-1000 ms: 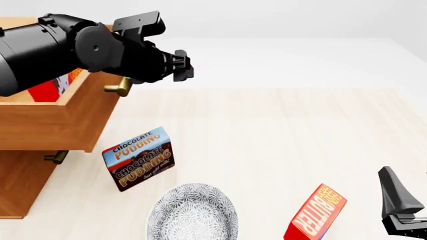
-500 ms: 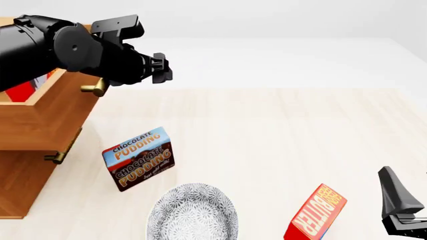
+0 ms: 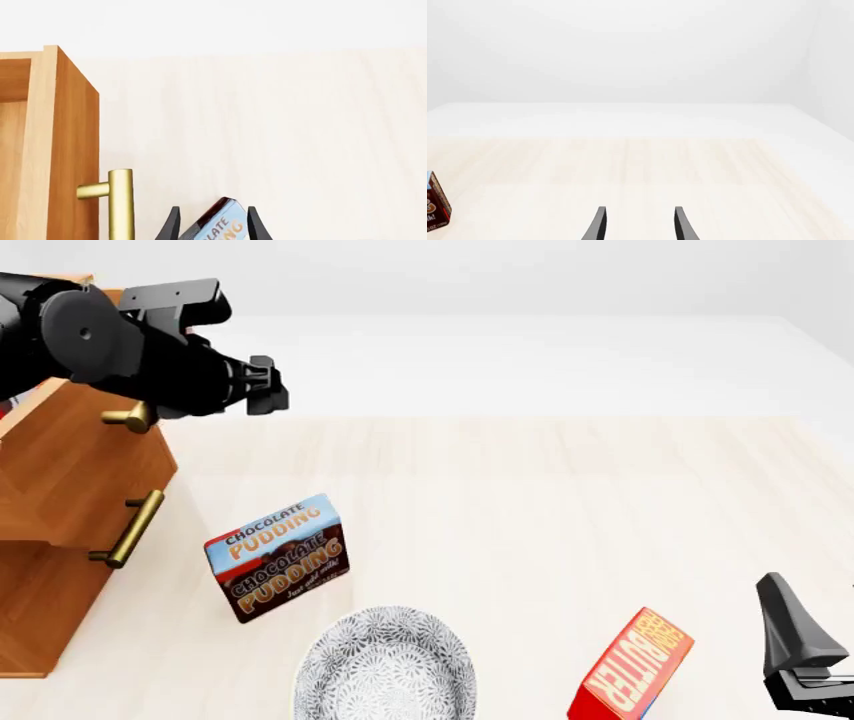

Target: Put the butter at the front in the top drawer of the cabinet and close it.

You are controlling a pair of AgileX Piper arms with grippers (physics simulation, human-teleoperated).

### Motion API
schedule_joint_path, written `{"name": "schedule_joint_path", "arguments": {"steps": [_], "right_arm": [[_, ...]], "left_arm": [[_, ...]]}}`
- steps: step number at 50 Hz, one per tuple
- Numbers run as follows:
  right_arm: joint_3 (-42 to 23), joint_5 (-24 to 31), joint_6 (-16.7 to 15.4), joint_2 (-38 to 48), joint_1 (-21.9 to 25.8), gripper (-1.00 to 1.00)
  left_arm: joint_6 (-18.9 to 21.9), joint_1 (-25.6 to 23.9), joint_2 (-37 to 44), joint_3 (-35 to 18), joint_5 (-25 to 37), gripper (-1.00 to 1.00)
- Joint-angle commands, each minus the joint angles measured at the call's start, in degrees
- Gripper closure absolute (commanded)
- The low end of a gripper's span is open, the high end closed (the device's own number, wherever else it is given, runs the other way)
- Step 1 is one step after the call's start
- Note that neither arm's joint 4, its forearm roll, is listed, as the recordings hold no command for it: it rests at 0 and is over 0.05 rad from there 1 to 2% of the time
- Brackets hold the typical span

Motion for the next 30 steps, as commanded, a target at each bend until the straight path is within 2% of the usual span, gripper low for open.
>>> {"name": "schedule_joint_path", "arguments": {"steps": [1,30], "right_arm": [[0.0,0.0,0.1,0.0,0.0,-1.00],[0.0,0.0,0.1,0.0,0.0,-1.00]], "left_arm": [[1.9,4.1,-2.8,2.3,1.9,-1.00],[5.8,12.1,-7.2,4.8,4.2,-1.00]]}}
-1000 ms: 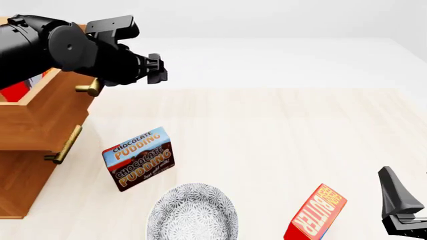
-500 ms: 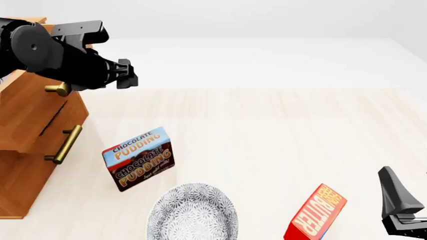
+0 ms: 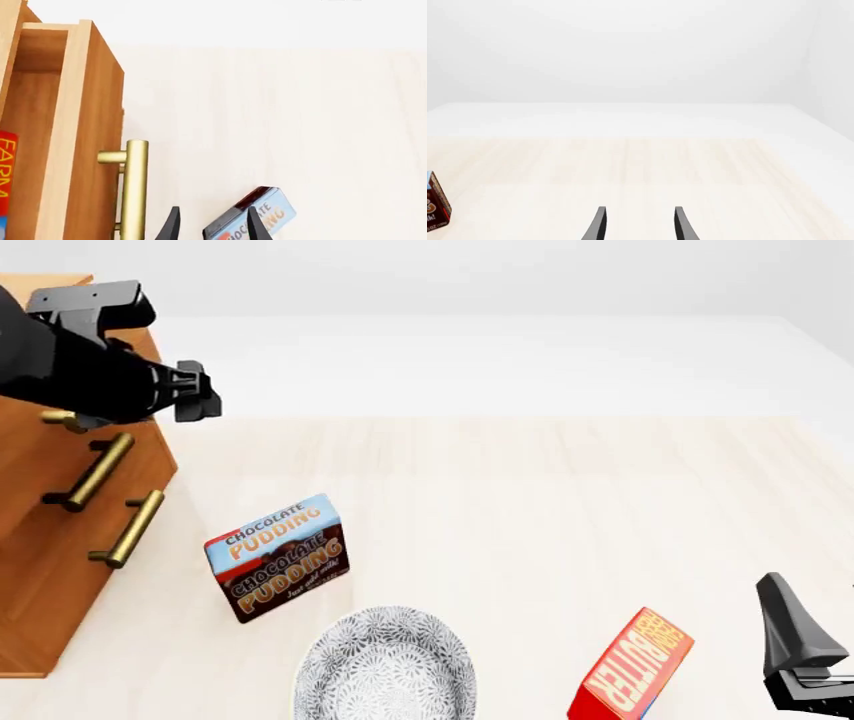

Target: Put the butter at the front in the top drawer of the cabinet and close it.

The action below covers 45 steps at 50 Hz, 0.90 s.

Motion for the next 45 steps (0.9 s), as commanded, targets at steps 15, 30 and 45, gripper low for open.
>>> {"name": "schedule_joint_path", "arguments": {"steps": [15,30,45], "right_arm": [[0.0,0.0,0.1,0.0,0.0,-1.00],[0.0,0.0,0.1,0.0,0.0,-1.00],[0.0,0.0,0.1,0.0,0.0,-1.00]], "left_arm": [[2.9,7.2,-2.8,3.2,0.1,-1.00],[5.9,12.8,-6.0,4.1,1.5,-1.00],[6.8,17.0,-9.0,5.2,1.4,-1.00]]}}
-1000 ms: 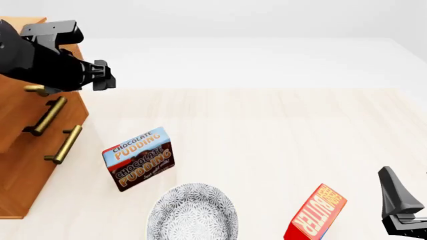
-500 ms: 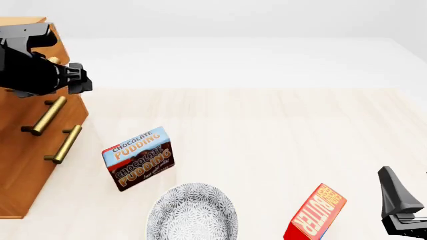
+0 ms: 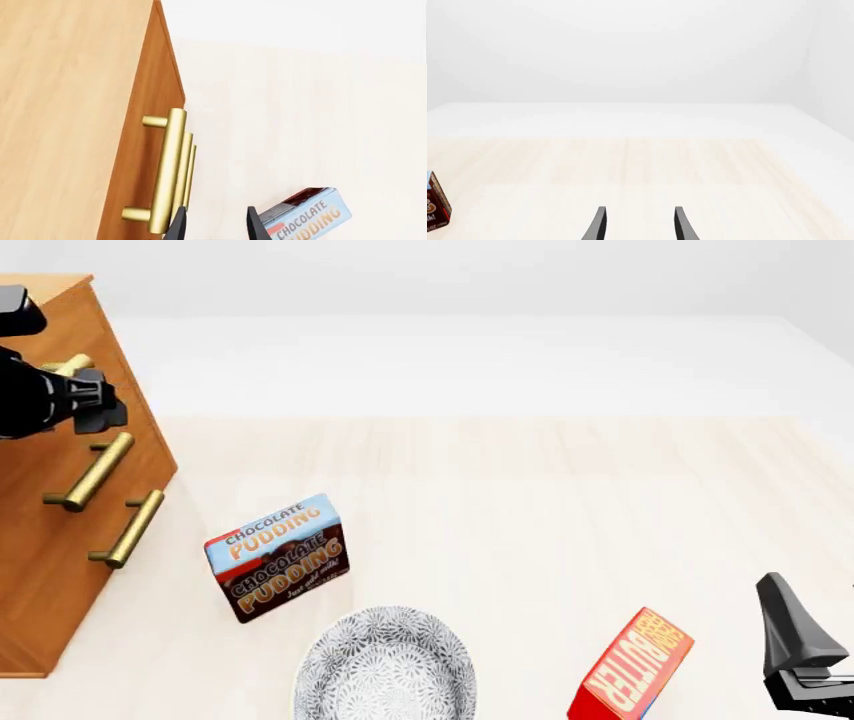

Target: Put the butter at the front in the top drawer of the cabinet and close it.

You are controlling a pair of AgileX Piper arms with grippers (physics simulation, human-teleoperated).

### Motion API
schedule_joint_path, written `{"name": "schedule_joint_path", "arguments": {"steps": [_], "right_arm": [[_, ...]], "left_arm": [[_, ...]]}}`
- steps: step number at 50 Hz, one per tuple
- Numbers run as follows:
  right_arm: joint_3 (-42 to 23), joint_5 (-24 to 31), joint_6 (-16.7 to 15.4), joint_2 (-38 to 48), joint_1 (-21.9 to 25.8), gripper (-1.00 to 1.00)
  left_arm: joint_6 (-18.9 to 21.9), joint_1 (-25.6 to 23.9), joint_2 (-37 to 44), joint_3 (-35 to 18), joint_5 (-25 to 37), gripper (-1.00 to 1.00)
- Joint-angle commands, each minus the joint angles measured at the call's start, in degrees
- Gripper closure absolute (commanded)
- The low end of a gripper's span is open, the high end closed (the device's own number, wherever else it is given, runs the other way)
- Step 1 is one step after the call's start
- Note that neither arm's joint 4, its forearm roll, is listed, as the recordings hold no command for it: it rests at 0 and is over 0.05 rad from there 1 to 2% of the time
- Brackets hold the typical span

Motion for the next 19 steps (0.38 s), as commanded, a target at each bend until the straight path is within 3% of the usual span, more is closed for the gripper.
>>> {"name": "schedule_joint_path", "arguments": {"steps": [1,7,19], "right_arm": [[0.0,0.0,0.1,0.0,0.0,-1.00],[0.0,0.0,0.1,0.0,0.0,-1.00],[0.0,0.0,0.1,0.0,0.0,-1.00]], "left_arm": [[-1.0,3.3,-2.3,1.1,-0.3,-1.00],[-4.5,-2.4,-2.5,3.0,-2.3,-1.00],[-4.2,-7.0,-8.6,8.5,-4.1,-1.00]]}}
